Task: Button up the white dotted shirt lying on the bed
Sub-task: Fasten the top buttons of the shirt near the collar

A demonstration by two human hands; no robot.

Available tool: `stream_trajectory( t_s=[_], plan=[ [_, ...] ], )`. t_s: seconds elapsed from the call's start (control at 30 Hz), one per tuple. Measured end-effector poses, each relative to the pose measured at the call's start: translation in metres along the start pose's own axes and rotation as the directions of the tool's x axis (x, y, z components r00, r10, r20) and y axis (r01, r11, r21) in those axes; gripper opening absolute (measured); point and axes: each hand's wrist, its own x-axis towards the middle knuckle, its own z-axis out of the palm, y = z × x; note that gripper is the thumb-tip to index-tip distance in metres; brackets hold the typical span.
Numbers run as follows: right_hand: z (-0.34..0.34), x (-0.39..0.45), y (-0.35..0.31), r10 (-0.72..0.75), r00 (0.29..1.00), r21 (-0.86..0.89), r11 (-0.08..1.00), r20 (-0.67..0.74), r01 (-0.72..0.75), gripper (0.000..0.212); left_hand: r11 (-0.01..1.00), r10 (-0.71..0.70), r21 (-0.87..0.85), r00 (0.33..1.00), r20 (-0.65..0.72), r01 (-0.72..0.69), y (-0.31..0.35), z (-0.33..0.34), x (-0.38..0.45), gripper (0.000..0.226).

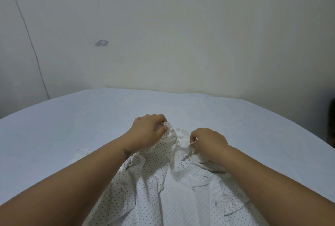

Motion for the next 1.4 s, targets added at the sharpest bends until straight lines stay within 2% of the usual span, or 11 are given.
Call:
stream_trajectory(
  t_s=[0.07,0.17,0.23,0.33,0.47,0.87,0.97,1.13,1.3,1.4],
  plan=[
    [-0.003,0.002,0.001,0.01,1.0,0.234,0.972,-0.028,-0.004,0.016,1.0,-0.007,0.011,1.0,-0.01,0.007,-0.002,0.001,0.0,0.023],
    [-0.009,-0.001,-0.001,-0.029,0.996,0.546,0.835,-0.079,0.068,0.013,1.0,-0.02,0.017,0.999,-0.035,0.021,-0.005,0.003,0.001,0.022],
    [-0.013,-0.004,-0.005,-0.037,0.994,0.667,0.739,-0.098,0.093,0.012,1.0,-0.03,0.005,0.997,-0.072,0.03,-0.006,0.003,0.002,0.022],
    [-0.017,-0.003,-0.014,-0.029,0.991,0.76,0.639,-0.13,0.118,0.01,0.998,-0.055,-0.042,0.993,-0.1,0.051,-0.006,0.002,0.003,0.02],
    [-0.02,-0.002,-0.023,0.015,0.987,0.802,0.585,-0.158,0.12,0.011,0.996,-0.069,-0.07,0.995,-0.076,0.064,-0.006,0.002,0.002,0.016],
    [-0.006,-0.002,-0.034,-0.011,0.965,0.786,0.578,-0.262,0.22,0.01,0.977,-0.093,-0.195,0.995,-0.047,0.083,-0.003,0.008,0.002,0.013],
    [0.0,0.0,-0.036,0.009,0.966,0.808,0.55,-0.259,0.212,0.011,0.972,-0.104,-0.218,0.993,-0.061,0.088,-0.002,0.013,0.003,0.012],
    [0.013,0.004,-0.037,0.032,0.956,0.82,0.523,-0.29,0.231,0.011,0.924,-0.093,-0.381,0.987,-0.13,0.037,-0.005,0.025,0.002,0.015],
    [0.032,0.009,-0.039,0.089,0.944,0.855,0.457,-0.318,0.245,0.024,0.924,-0.094,-0.383,0.976,-0.197,0.012,-0.01,0.039,0.003,0.02],
    [0.04,0.013,-0.04,0.114,0.927,0.843,0.466,-0.358,0.268,0.027,0.928,-0.12,-0.372,0.967,-0.223,0.029,-0.012,0.046,0.004,0.018]
  ],
)
